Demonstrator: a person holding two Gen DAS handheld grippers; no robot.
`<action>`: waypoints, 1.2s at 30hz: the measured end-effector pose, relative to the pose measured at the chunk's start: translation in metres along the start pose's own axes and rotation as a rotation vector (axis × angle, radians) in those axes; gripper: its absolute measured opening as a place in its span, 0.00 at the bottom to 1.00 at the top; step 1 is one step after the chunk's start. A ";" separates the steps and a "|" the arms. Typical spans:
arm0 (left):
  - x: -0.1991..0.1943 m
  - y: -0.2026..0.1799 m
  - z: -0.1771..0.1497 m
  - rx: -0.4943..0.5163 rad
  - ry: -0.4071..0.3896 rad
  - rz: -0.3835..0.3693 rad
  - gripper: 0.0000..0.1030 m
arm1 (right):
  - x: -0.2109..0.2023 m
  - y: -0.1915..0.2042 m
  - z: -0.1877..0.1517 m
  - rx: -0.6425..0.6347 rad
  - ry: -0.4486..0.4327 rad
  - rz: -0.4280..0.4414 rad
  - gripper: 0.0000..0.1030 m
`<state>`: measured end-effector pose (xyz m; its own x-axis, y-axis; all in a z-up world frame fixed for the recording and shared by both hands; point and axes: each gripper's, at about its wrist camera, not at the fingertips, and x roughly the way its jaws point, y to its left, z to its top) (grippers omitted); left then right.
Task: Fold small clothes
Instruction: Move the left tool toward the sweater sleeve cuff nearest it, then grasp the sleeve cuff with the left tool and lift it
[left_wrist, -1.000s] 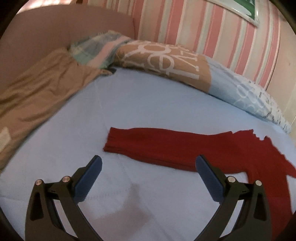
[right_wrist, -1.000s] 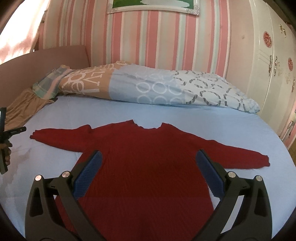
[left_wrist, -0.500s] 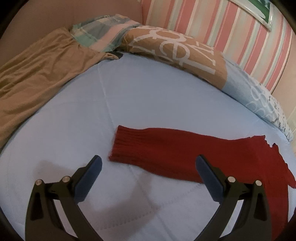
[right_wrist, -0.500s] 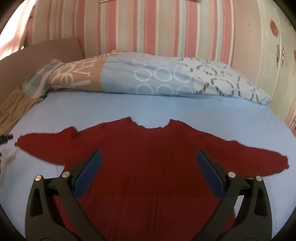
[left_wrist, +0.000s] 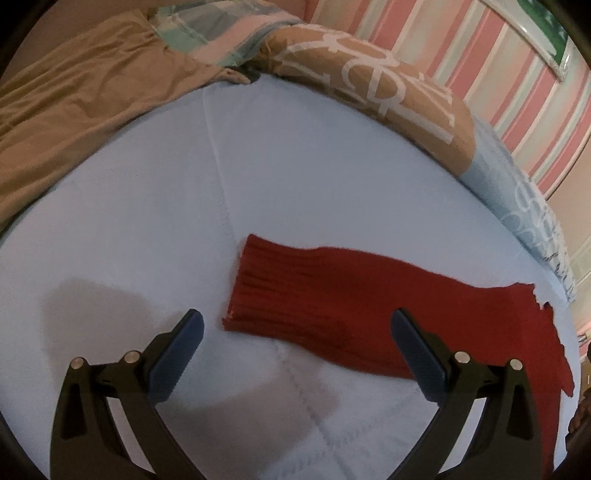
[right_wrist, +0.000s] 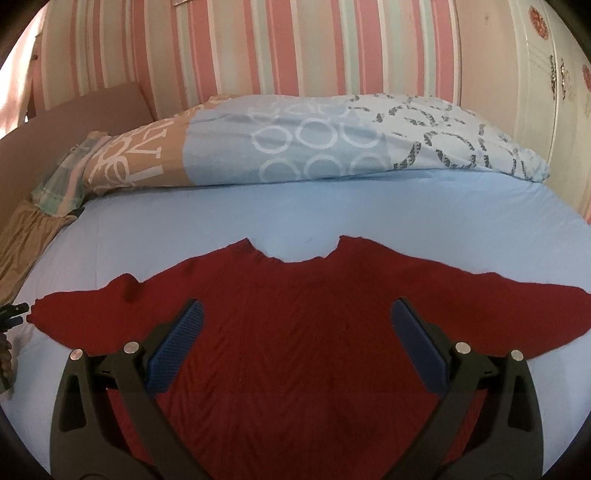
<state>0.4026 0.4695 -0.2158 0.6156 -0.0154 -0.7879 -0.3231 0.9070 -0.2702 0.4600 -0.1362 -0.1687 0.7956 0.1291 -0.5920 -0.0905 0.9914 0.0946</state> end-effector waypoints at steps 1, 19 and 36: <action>0.004 -0.001 0.000 0.007 0.010 0.013 0.92 | 0.003 0.001 -0.002 0.001 0.003 0.002 0.97; 0.033 -0.017 0.002 0.097 0.052 0.085 0.24 | 0.017 0.011 -0.005 -0.002 0.019 0.013 0.97; -0.005 -0.081 0.024 0.202 -0.057 0.146 0.12 | 0.005 -0.004 -0.005 -0.012 0.012 0.006 0.97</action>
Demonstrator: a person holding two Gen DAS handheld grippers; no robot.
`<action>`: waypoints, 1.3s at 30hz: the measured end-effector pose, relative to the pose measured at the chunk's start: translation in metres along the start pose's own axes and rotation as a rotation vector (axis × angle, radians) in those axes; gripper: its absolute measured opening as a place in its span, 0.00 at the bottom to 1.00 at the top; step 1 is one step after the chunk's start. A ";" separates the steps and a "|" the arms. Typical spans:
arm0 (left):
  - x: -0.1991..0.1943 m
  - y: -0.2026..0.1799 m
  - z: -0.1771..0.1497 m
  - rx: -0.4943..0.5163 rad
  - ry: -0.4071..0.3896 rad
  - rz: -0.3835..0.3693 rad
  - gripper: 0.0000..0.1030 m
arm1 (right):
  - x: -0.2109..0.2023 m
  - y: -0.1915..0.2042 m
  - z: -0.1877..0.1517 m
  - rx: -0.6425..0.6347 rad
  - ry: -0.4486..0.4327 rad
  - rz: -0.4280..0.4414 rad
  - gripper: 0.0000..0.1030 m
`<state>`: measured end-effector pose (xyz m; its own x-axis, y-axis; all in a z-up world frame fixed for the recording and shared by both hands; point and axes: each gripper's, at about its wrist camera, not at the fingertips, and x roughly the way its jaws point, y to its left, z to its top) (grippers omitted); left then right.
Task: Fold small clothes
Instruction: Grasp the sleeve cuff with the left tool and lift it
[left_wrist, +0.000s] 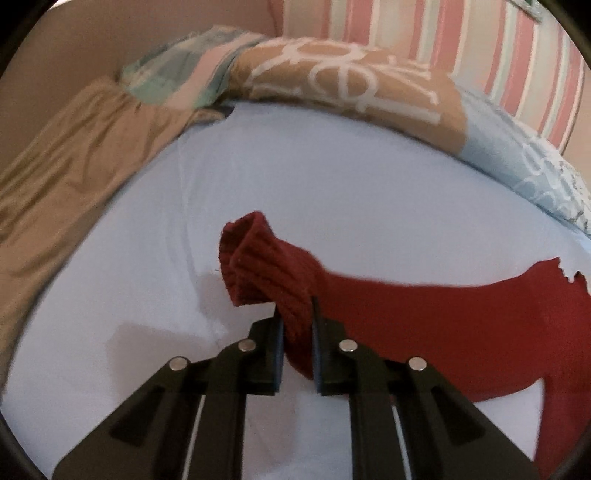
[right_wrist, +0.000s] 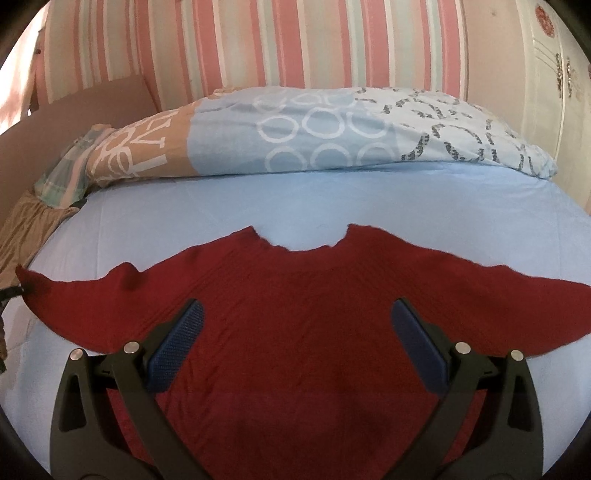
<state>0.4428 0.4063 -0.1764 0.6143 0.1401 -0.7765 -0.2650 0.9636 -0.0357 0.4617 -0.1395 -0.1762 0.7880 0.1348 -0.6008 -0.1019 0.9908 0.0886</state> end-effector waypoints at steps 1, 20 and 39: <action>-0.006 -0.008 0.002 0.021 -0.010 0.004 0.12 | -0.002 -0.003 0.001 0.000 -0.001 -0.003 0.97; -0.081 -0.223 -0.003 0.240 -0.094 -0.072 0.12 | -0.058 -0.126 0.030 0.049 -0.066 -0.113 0.97; -0.063 -0.489 -0.044 0.358 -0.050 -0.184 0.12 | -0.054 -0.258 0.016 0.113 -0.040 -0.137 0.97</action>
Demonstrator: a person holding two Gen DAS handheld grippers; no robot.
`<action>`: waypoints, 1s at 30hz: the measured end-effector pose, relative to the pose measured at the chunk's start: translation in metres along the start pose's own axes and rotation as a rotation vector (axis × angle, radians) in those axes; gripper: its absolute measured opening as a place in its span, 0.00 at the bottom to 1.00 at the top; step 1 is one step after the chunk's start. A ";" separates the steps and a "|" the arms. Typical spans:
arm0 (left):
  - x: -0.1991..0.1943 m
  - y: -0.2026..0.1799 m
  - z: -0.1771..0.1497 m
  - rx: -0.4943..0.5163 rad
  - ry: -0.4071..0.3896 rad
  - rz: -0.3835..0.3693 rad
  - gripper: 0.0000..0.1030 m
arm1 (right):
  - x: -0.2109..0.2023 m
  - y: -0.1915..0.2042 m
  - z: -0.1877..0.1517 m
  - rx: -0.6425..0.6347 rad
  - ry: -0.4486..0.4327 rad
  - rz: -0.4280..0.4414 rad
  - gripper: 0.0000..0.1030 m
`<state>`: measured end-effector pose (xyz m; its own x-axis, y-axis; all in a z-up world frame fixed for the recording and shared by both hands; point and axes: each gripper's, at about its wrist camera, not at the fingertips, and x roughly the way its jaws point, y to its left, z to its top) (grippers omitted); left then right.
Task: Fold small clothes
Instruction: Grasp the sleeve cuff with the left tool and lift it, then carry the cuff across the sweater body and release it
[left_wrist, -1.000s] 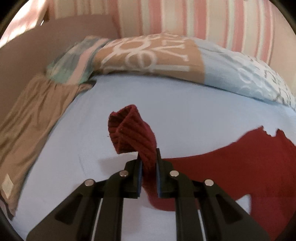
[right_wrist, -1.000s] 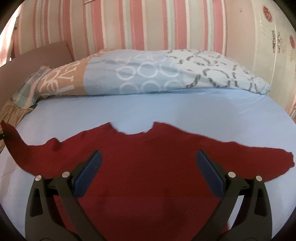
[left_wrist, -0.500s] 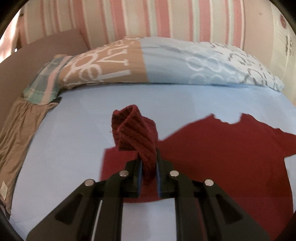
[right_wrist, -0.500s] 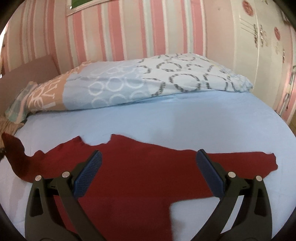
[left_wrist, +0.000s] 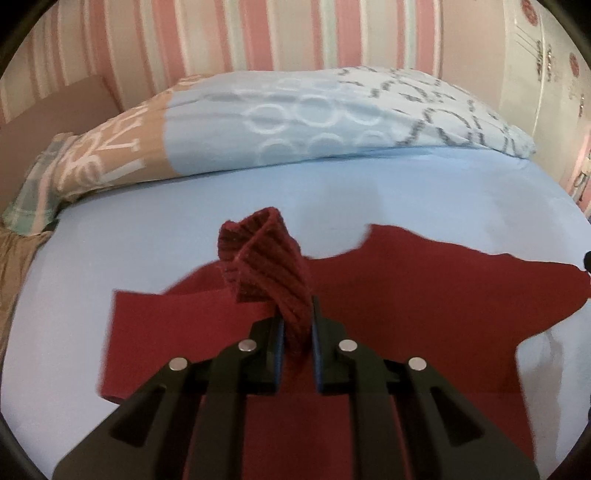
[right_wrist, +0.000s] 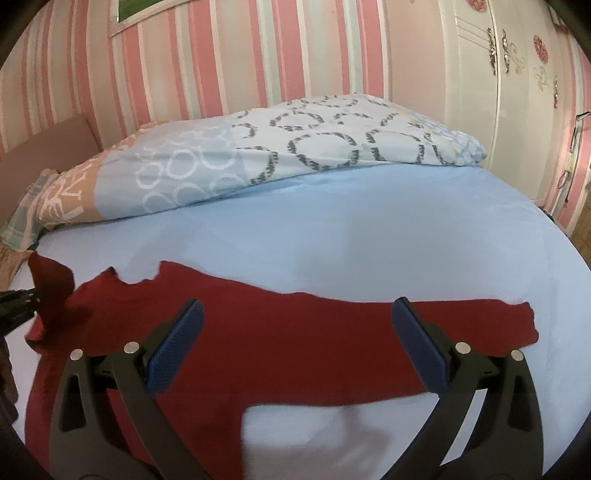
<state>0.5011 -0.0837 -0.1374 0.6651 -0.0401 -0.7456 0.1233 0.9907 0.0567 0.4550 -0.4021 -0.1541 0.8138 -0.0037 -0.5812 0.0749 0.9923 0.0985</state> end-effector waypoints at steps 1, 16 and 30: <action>0.006 -0.016 0.002 0.001 0.004 -0.011 0.12 | 0.002 -0.004 0.000 -0.002 0.001 -0.002 0.97; 0.069 -0.166 -0.011 0.092 0.092 -0.054 0.29 | 0.035 -0.057 -0.017 -0.025 0.039 -0.032 0.97; 0.028 -0.104 -0.016 0.063 -0.037 0.017 0.88 | 0.043 -0.019 -0.007 -0.007 0.068 0.034 0.97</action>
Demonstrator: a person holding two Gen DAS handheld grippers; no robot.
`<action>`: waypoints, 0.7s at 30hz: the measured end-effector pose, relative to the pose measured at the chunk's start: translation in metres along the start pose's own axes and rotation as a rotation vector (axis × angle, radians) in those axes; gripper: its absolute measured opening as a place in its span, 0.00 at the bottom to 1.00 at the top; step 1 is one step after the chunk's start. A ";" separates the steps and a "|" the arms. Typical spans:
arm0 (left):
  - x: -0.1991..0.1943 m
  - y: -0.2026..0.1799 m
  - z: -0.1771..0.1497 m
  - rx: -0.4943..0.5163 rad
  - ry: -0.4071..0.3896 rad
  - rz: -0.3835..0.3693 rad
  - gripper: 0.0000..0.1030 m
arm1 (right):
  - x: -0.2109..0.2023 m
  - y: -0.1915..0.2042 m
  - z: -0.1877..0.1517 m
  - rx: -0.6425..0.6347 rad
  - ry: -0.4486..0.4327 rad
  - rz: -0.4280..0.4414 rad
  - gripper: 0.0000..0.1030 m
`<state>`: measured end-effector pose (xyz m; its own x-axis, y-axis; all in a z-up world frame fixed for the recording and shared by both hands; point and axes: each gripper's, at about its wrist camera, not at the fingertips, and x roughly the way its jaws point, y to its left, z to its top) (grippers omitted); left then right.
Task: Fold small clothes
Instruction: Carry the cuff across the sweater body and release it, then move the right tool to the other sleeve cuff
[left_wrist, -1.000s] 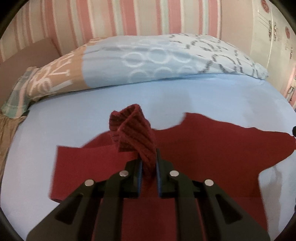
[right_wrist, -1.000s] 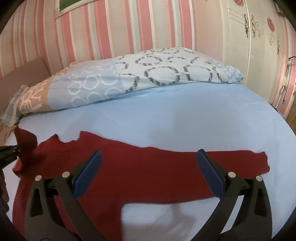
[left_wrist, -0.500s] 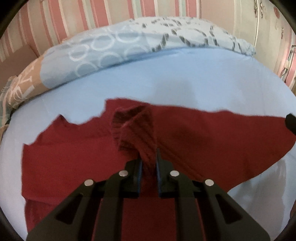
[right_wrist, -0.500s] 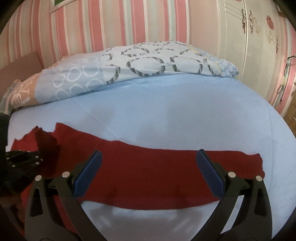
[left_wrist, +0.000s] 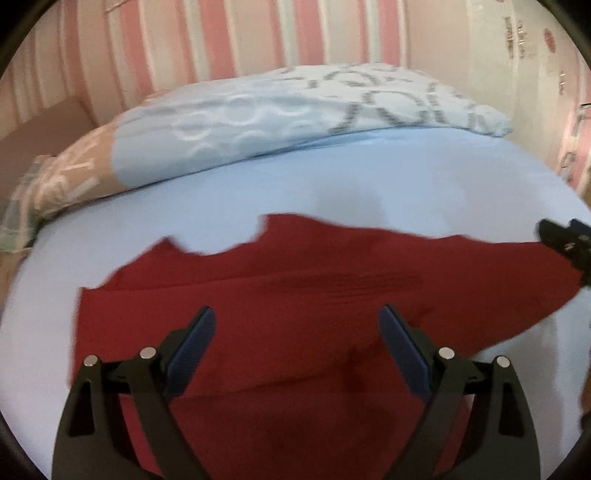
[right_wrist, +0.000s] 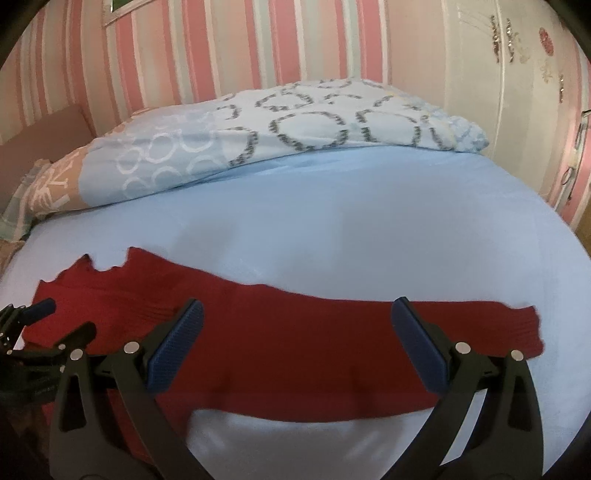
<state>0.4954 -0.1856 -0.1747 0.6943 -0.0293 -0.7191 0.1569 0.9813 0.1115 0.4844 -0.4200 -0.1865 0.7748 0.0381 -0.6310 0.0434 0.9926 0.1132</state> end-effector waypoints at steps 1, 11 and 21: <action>0.002 0.015 -0.002 0.000 0.001 0.034 0.88 | 0.003 0.011 0.000 -0.007 0.011 0.014 0.97; 0.009 0.158 -0.039 -0.074 0.048 0.254 0.88 | 0.052 0.088 -0.013 -0.011 0.228 0.143 0.68; 0.039 0.223 -0.082 -0.160 0.176 0.276 0.91 | 0.073 0.128 -0.030 -0.041 0.304 0.172 0.14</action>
<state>0.4998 0.0481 -0.2335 0.5612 0.2601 -0.7857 -0.1405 0.9655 0.2192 0.5276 -0.2863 -0.2411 0.5448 0.2320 -0.8059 -0.1021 0.9722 0.2108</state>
